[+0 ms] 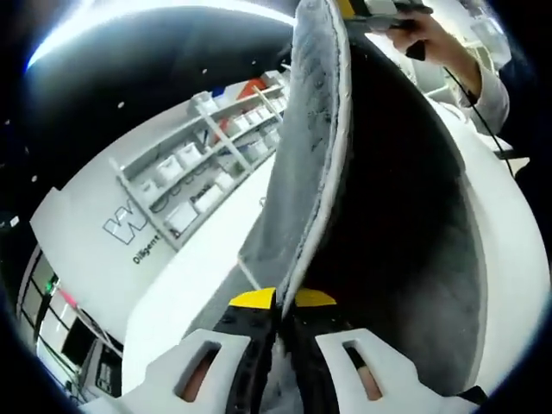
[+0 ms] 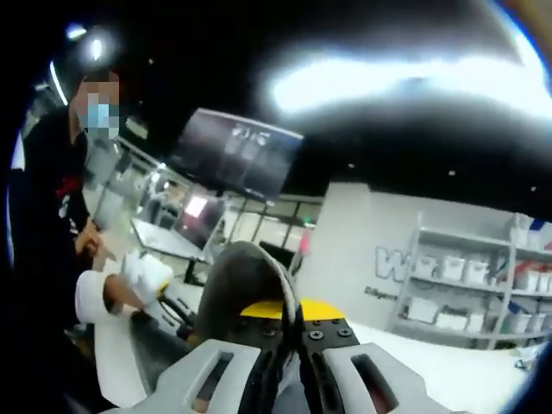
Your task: Open the folded towel by lifting each exposed corner and separating the folded layers until the towel lies flat within the target outline without major curled edges
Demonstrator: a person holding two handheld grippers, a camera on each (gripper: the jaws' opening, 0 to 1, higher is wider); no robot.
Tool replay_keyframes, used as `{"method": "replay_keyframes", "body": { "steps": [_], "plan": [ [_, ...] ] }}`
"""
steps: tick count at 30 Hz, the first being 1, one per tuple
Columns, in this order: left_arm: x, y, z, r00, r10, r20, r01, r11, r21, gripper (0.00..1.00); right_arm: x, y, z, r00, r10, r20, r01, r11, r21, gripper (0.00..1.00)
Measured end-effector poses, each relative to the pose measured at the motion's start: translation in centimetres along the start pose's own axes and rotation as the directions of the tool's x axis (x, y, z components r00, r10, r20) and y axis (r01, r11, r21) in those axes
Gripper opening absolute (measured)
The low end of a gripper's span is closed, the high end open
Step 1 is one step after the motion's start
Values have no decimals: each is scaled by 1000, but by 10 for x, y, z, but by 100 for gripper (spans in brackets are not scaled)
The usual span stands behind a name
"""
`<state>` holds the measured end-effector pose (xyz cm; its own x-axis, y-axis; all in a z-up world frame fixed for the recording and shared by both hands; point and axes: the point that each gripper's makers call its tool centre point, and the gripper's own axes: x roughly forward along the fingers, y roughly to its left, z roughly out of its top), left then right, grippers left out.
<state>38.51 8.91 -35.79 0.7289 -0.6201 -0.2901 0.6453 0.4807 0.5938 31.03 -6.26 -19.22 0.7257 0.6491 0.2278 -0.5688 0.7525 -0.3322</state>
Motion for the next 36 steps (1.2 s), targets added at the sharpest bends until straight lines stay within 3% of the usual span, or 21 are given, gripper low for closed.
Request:
{"method": "replay_keyframes", "body": {
  "steps": [7,17,24,36],
  "plan": [
    [-2,7,12,999,5,40,-4,1000,-10,2,-9,-14,-2,1000,-24,-19,25,1000,6,0],
    [-2,39,64,990,58,127,-62,998,31,2,-27,-43,2,997,-71,-36,72,997,25,0],
    [16,66,95,982,46,185,-54,998,38,2,-40,-55,9,995,-96,-26,97,995,37,0],
    [45,113,143,964,94,250,-113,991,65,2,-54,-63,16,992,-123,-29,124,992,37,0]
  ]
}}
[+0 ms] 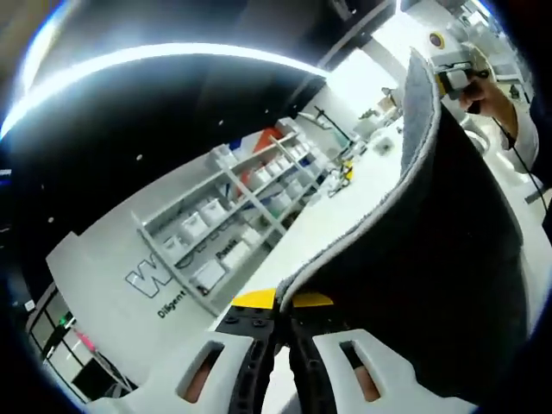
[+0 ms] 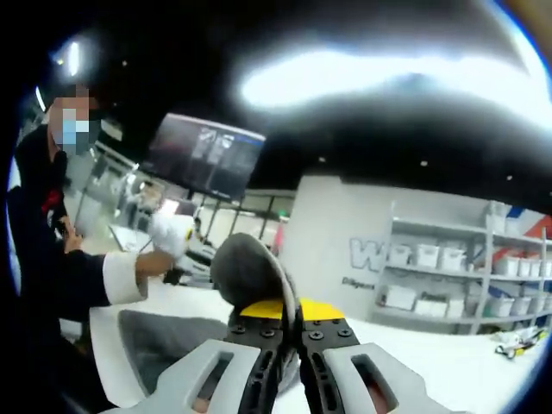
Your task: Open the folded towel by lifting each exposed corner and separating the folded layers until the towel lies flat within the target outline without major curled edges
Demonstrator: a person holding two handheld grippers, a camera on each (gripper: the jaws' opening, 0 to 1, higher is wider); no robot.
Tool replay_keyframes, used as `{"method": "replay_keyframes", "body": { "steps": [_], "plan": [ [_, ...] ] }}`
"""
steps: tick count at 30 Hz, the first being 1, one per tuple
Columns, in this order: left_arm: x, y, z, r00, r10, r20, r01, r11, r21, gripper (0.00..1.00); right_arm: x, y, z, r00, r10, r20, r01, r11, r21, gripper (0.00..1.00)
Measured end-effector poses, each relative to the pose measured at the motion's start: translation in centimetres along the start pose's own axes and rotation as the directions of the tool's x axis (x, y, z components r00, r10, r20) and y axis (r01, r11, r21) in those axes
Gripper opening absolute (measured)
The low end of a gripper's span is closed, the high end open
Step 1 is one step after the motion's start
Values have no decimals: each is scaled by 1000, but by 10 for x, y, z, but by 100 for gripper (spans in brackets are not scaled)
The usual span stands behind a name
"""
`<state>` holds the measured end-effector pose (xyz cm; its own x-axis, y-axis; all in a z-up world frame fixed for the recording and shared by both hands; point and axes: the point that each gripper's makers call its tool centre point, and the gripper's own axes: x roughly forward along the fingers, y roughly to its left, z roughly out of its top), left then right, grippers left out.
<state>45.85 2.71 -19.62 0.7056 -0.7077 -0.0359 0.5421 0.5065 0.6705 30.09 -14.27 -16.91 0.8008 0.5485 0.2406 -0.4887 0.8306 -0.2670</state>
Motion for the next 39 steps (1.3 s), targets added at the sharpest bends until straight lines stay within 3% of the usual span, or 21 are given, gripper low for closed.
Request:
{"method": "replay_keyframes", "body": {
  "steps": [13,22,31,39],
  "plan": [
    [37,18,26,999,10,43,-9,1000,-7,2,-13,-2,10,1000,-24,11,24,1000,-20,0],
    [66,41,57,993,51,110,-49,998,-26,2,-19,-6,12,998,-55,5,55,997,-62,0],
    [98,38,85,991,32,128,-30,999,-19,2,-24,-23,16,995,-103,8,103,990,-94,0],
    [121,31,95,990,36,135,-35,999,-6,2,-31,-37,20,991,-136,14,136,984,-113,0]
  ]
}}
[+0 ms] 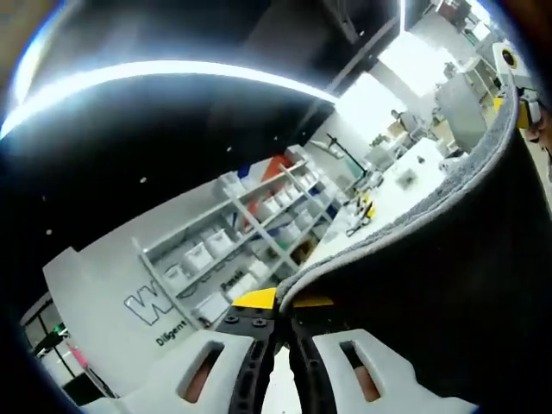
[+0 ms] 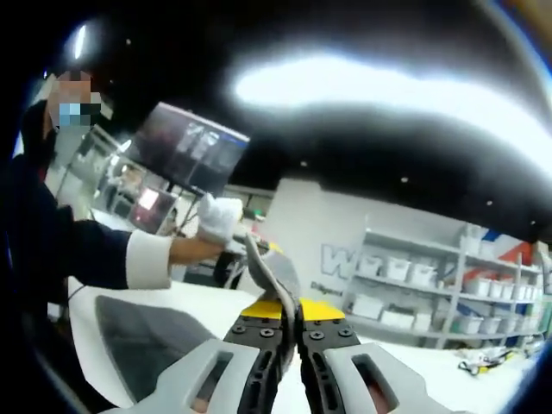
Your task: Open the folded towel by lifting each exposed corner and separating the folded layers until the towel lies flat within the target outline without major curled edges
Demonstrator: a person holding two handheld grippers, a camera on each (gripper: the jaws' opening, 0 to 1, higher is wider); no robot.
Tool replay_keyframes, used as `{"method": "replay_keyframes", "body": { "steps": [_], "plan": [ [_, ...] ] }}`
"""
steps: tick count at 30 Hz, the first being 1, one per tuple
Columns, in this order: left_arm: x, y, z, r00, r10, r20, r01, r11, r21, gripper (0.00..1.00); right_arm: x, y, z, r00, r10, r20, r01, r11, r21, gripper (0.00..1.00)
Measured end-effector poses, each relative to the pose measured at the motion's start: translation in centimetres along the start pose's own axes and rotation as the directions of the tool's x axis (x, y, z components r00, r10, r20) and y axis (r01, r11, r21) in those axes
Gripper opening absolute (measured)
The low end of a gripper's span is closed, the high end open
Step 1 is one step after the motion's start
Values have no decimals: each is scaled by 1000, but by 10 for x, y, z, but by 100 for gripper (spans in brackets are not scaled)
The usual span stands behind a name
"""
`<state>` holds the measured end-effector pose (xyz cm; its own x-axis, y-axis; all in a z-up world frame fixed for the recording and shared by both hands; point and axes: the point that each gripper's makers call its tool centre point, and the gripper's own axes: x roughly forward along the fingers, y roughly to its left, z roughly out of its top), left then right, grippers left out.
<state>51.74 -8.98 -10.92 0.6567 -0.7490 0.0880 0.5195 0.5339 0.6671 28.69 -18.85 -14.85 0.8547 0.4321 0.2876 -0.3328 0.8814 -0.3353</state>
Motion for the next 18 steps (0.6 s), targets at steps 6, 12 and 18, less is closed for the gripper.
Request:
{"method": "replay_keyframes", "body": {
  "steps": [6,12,18],
  "plan": [
    [20,-5,10,1000,-11,8,11,1000,6,2,-5,-15,-1,999,-35,-4,35,999,-8,0],
    [44,-15,16,999,-30,12,29,999,19,2,-9,-28,-4,998,-59,-10,59,998,3,0],
    [63,-20,16,999,-36,10,36,999,26,2,-11,-41,-11,996,-86,-28,86,996,7,0]
  ]
}}
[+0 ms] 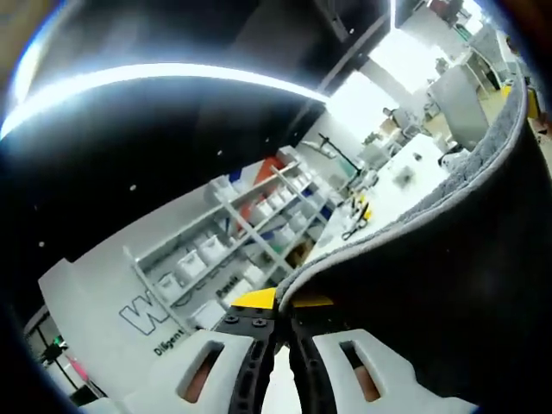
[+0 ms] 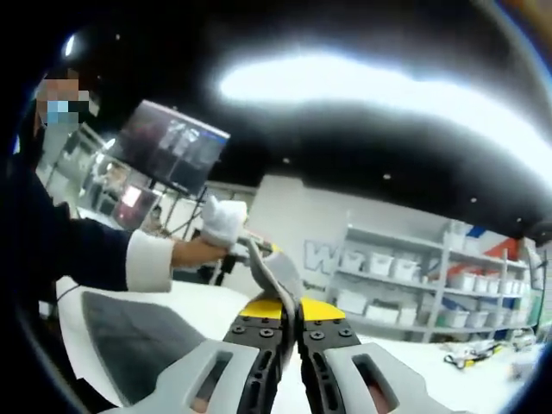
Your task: Open the folded towel by lifting each exposed corner and separating the folded layers until the towel lies flat within the target outline without major curled edges
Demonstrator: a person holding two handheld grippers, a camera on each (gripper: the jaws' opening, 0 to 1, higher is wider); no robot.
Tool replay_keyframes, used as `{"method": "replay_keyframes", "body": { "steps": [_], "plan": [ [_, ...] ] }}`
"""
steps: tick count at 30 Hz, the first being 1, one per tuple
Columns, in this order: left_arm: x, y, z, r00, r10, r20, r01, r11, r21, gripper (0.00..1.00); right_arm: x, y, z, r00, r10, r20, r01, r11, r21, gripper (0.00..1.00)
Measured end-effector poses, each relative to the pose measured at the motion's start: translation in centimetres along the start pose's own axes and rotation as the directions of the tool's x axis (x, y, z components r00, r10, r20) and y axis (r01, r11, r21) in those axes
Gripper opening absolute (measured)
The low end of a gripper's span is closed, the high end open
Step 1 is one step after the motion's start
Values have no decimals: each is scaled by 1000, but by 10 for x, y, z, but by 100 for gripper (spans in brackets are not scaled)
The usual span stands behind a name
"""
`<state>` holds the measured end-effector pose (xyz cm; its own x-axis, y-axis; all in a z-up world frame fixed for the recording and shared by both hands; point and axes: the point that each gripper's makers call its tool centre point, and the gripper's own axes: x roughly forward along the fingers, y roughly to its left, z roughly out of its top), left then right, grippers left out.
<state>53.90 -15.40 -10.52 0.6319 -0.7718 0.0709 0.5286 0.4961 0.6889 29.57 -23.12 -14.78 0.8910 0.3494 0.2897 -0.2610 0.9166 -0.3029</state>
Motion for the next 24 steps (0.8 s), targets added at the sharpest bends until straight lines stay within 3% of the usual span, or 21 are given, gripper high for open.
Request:
{"method": "replay_keyframes", "body": {
  "steps": [14,24],
  "plan": [
    [41,-13,1,999,-20,28,21,999,-29,2,-8,-34,-18,996,-78,-53,79,997,19,0],
    [82,-59,7,991,-114,77,118,992,-51,2,-36,-54,-41,975,-152,-159,161,986,43,0]
  ]
}}
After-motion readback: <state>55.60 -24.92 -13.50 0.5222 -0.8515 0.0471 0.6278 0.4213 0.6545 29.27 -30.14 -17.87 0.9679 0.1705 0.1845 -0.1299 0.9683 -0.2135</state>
